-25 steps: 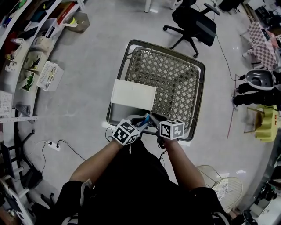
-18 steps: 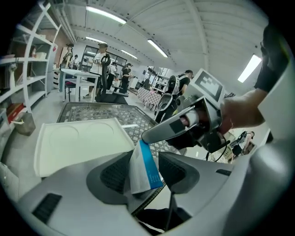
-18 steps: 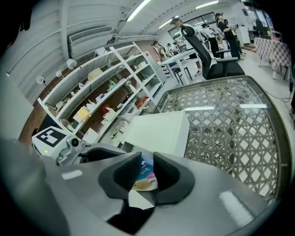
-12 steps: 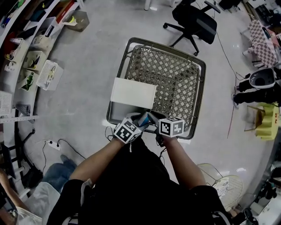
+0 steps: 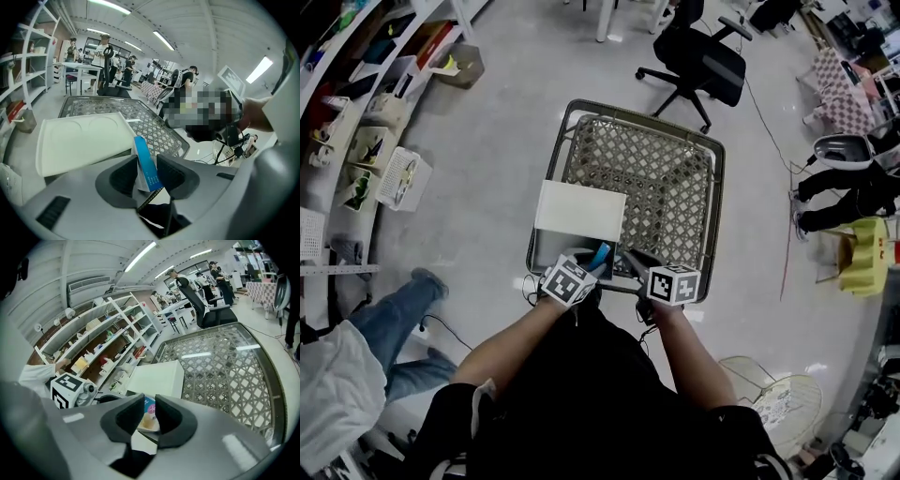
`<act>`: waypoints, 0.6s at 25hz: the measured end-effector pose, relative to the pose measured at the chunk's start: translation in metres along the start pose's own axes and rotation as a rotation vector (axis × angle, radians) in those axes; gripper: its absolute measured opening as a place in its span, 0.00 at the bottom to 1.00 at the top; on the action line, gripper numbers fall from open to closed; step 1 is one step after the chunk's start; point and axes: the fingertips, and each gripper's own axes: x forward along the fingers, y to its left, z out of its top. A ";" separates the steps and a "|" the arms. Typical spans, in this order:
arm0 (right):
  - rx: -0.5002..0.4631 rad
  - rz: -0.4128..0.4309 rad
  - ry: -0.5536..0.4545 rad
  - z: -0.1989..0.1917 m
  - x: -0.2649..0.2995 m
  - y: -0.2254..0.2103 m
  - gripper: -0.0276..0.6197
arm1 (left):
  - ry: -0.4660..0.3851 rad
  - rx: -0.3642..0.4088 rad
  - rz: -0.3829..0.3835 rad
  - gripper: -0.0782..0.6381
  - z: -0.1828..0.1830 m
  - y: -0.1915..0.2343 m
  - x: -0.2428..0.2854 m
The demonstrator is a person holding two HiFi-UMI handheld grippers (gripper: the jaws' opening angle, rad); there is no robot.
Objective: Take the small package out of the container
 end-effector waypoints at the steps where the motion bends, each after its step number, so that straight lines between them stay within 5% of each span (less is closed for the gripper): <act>1: 0.008 -0.006 -0.004 -0.002 -0.003 -0.001 0.17 | 0.006 0.000 0.003 0.29 0.000 0.002 -0.001; 15: 0.105 -0.079 -0.082 -0.023 -0.045 -0.011 0.17 | -0.014 -0.124 -0.021 0.29 0.010 0.025 -0.010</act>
